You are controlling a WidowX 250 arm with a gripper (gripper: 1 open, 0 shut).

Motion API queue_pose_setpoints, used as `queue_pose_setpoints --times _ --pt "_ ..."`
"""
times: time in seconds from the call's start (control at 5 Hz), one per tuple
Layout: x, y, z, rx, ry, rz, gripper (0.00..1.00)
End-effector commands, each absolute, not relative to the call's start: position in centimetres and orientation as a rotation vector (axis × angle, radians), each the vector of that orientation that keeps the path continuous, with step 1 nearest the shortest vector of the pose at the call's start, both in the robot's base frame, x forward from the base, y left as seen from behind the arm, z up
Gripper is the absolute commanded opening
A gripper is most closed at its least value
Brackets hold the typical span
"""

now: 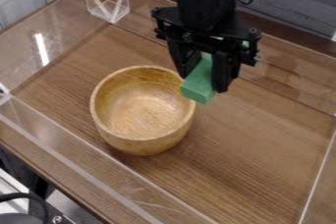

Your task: Put the green block in the brown bowl

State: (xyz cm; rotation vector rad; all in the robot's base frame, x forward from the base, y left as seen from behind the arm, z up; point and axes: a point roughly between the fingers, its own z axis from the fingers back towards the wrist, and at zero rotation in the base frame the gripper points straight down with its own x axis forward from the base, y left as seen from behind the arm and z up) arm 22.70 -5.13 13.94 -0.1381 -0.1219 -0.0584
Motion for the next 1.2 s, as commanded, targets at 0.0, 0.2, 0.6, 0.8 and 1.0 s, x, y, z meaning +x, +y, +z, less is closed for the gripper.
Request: queue_pose_setpoints --times 0.0,0.2,0.6,0.8,1.0 --pt "22.9 -5.3 15.2 -0.153 -0.182 -0.072 0.0" --pt "22.8 -5.3 15.2 -0.159 -0.187 -0.075 0.0" --pt "22.7 -5.1 15.3 -0.17 -0.196 -0.082 0.0" --pt "21.9 -3.6 15.1 -0.165 -0.191 -0.072 0.0" --pt "21.0 -2.4 14.7 -0.161 -0.19 -0.068 0.0"
